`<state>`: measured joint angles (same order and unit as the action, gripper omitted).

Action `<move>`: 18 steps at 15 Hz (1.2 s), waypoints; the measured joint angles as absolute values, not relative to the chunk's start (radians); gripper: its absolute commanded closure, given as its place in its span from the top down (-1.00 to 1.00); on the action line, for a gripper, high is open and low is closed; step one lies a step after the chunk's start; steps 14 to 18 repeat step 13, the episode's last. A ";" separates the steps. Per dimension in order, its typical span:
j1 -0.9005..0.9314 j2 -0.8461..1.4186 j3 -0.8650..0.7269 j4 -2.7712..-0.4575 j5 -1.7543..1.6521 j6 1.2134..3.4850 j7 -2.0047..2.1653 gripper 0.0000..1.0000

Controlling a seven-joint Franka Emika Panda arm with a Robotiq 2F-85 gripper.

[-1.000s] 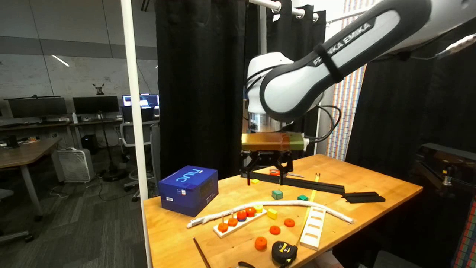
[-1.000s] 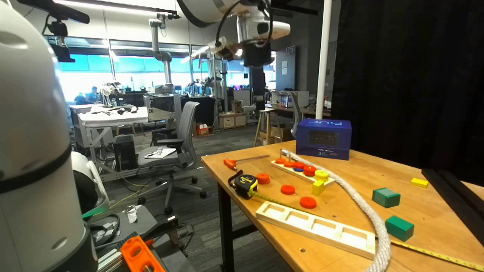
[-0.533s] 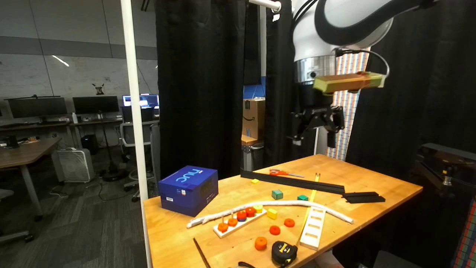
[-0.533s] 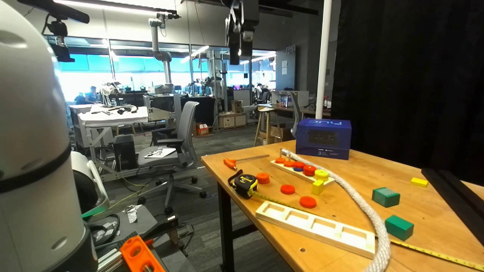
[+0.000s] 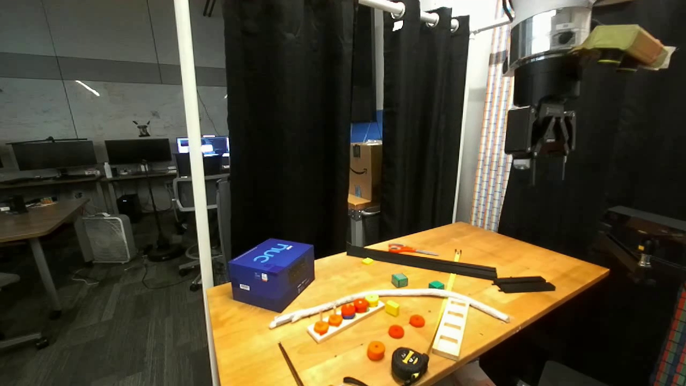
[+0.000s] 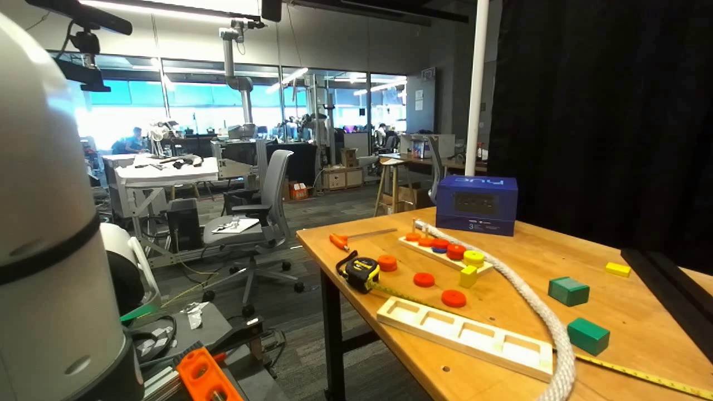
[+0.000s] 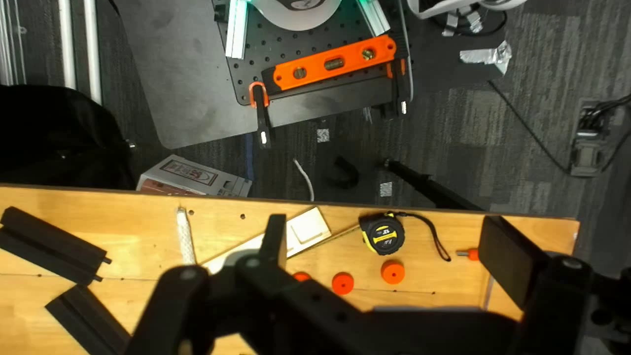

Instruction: Pick up the orange objects and put them on the table

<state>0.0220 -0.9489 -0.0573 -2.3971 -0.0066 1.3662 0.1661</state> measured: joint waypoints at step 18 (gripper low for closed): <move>0.019 -0.996 -0.057 -2.404 0.024 1.337 0.134 1.00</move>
